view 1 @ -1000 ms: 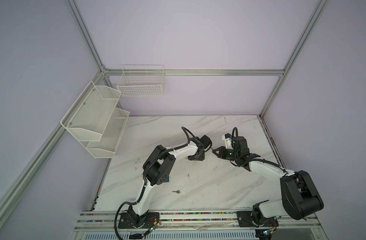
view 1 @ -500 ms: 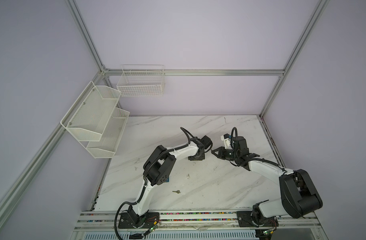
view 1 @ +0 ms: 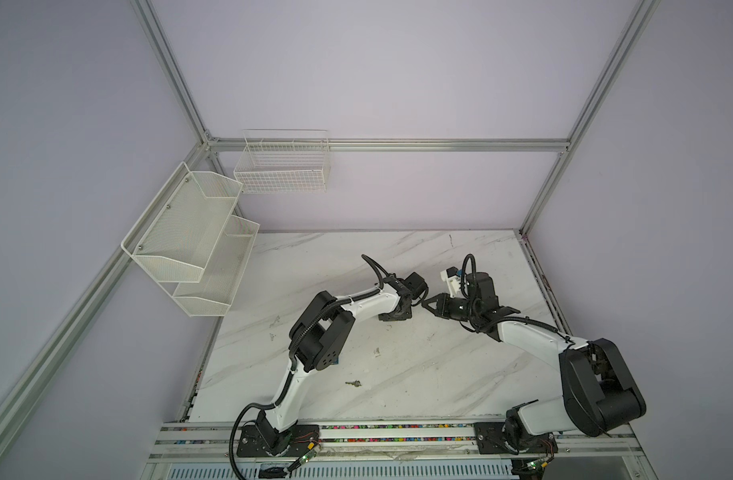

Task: Unlock with the key
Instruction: 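Lift the padlock with the left gripper while the right gripper brings the key toward it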

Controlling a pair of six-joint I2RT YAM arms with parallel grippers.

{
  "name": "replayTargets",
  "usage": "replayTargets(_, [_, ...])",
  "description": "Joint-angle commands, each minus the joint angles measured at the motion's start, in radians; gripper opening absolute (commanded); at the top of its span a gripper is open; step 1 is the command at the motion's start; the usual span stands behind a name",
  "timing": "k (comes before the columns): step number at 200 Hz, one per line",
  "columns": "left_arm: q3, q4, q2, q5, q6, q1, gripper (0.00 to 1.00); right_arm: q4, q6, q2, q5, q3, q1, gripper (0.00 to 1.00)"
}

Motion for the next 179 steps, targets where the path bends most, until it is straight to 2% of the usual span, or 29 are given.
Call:
replayTargets(1, [0.025,0.021,0.068,0.076,-0.031,-0.007,0.31,0.000,-0.031,-0.028,-0.002,0.003,-0.004,0.00])
replayTargets(62, [-0.032,0.057,0.008,0.071,-0.031,-0.005,0.19,-0.042,-0.045,-0.056,0.022,-0.005,-0.003,0.00])
replayTargets(115, [-0.167,0.112,-0.147,0.038,-0.035,0.005,0.00,-0.113,-0.069,-0.055,0.081,0.032,-0.004,0.00])
replayTargets(154, [-0.317,0.196,-0.302,0.041,-0.079,0.030,0.00,-0.157,-0.067,-0.042,0.127,0.071,0.025,0.00])
replayTargets(179, [-0.358,0.198,-0.361,0.053,-0.089,0.058,0.00,-0.172,-0.066,-0.026,0.181,0.087,0.063,0.00])
